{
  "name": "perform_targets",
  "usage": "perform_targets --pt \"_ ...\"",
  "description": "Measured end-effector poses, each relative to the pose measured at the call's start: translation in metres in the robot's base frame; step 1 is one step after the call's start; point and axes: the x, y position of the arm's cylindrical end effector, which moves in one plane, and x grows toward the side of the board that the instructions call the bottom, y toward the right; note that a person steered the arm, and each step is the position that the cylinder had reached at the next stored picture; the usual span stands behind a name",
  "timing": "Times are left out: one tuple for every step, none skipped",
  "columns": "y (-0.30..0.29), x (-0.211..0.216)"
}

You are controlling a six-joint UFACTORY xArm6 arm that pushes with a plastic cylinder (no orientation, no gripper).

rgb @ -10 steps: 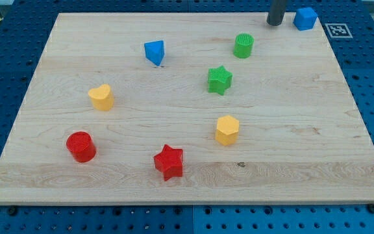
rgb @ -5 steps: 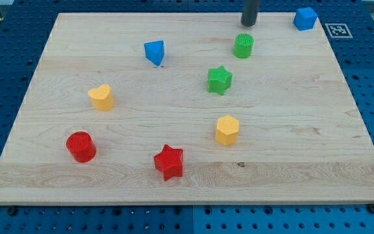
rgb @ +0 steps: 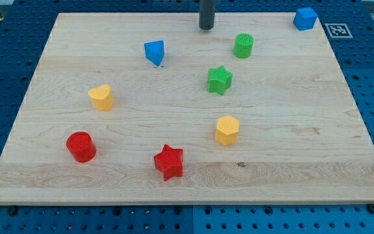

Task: Push green circle towards blue cube

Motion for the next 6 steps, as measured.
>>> perform_targets --pt "-0.012 0.000" --pt "-0.020 0.001" --pt "-0.020 0.018" --pt "-0.017 0.042" --pt "-0.004 0.055" --pt "0.032 0.058"
